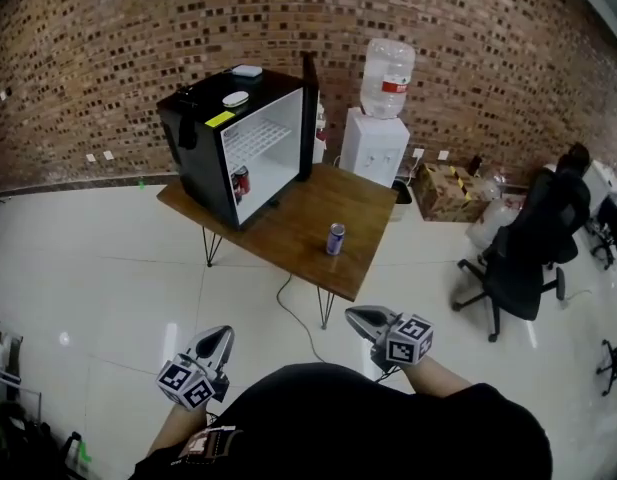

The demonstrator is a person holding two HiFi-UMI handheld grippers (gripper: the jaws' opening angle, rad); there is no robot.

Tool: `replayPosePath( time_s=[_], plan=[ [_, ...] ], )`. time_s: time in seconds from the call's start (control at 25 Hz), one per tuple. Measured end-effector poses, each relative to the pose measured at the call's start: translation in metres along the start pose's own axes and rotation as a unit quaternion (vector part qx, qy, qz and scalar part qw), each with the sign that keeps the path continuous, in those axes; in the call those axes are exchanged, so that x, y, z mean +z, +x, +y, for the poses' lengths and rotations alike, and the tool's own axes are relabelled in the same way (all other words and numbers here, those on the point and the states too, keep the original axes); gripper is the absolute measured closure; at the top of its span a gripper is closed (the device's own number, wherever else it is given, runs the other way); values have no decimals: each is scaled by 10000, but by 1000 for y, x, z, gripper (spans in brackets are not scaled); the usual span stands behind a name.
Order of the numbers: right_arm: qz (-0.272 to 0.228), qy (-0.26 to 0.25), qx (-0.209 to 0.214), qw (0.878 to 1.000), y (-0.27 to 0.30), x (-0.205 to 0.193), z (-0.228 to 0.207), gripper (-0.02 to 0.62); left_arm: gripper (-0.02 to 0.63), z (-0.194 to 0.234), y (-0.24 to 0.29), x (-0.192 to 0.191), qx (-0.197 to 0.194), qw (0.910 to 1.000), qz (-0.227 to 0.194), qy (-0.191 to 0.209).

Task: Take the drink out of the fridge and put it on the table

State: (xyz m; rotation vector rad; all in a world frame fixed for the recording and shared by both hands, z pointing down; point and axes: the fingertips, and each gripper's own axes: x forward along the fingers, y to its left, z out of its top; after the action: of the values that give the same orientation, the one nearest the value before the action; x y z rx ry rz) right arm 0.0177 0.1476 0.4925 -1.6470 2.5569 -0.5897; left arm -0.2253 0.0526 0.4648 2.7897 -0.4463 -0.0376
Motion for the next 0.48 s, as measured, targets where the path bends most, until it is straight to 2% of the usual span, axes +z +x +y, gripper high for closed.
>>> replayPosePath(
  time_s=[0.24,0.48],
  plan=[
    [24,-93,-42,9999,-29,2,-12,584,604,-33,22,-4,-144,9999,36,35],
    [-16,-312,32,9995,-30,11,-11,585,604,-41,33,-8,-372,9990,240,29]
  ],
)
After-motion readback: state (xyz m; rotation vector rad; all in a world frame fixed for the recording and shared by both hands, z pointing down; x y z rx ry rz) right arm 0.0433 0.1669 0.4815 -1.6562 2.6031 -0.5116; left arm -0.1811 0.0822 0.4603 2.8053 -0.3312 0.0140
